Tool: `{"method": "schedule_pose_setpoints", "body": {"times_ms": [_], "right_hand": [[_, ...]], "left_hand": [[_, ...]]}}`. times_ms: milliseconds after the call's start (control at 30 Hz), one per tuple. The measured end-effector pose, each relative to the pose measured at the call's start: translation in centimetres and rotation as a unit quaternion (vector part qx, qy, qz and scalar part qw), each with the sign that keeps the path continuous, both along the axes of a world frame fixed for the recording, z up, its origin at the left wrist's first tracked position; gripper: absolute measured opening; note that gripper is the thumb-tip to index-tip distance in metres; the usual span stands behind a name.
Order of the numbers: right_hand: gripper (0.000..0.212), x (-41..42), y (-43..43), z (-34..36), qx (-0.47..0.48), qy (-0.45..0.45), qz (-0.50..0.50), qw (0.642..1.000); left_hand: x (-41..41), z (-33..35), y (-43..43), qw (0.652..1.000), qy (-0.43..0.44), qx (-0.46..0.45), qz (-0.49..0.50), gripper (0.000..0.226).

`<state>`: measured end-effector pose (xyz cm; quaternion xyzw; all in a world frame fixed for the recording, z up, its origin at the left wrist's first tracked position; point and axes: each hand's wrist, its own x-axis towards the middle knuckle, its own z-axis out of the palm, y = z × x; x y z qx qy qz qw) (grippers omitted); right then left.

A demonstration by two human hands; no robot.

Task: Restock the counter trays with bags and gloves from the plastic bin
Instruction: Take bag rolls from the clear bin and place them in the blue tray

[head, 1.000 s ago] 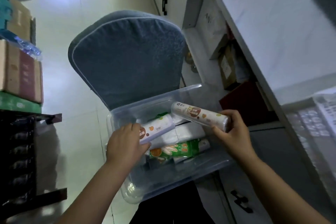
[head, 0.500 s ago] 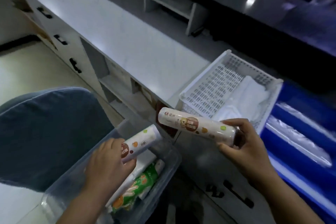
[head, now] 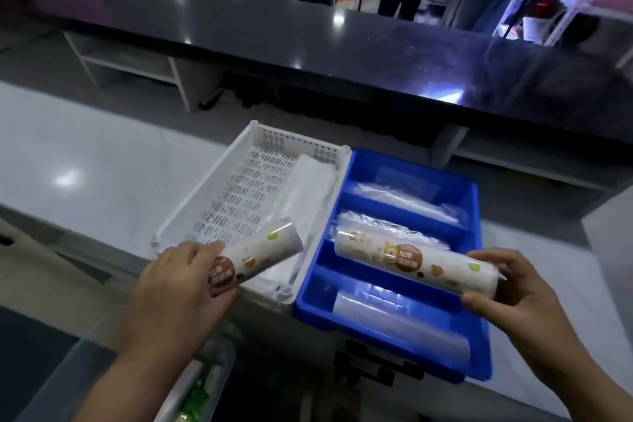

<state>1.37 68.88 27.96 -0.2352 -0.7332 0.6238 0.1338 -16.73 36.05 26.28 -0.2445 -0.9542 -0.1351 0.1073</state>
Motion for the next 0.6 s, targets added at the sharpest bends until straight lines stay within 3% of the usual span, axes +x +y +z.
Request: {"method": "schedule_pose_setpoints", "body": {"times_ms": [167,300,433,533,600], "right_hand": [[0.053,1.4,2.7,-2.3,0.039,-0.085,0.05,0.994],[0.051,1.3,3.9,-3.9,0.166,-0.125,0.1,0.973],[0.048,0.6,5.2,-4.4,0.432,-0.131,0.184,0.873],[0.046,0.2,5.5,-4.5,0.518,-0.125,0.193,0.824],[0.035,-0.2,5.2,-4.4,0.54,-0.112,0.186,0.813]], "left_hand": [[0.2,0.5,5.2,0.999,-0.033,-0.018,-0.016,0.068],[0.2,0.1,7.5,0.998,-0.047,-0.018,-0.023,0.067],[0.1,-0.1,8.3,0.998,-0.066,-0.003,-0.008,0.066],[-0.4,-0.2,8.1,0.996,-0.08,-0.028,-0.01,0.066],[-0.7,-0.3,7.8,0.995,-0.083,-0.058,-0.017,0.065]]}}
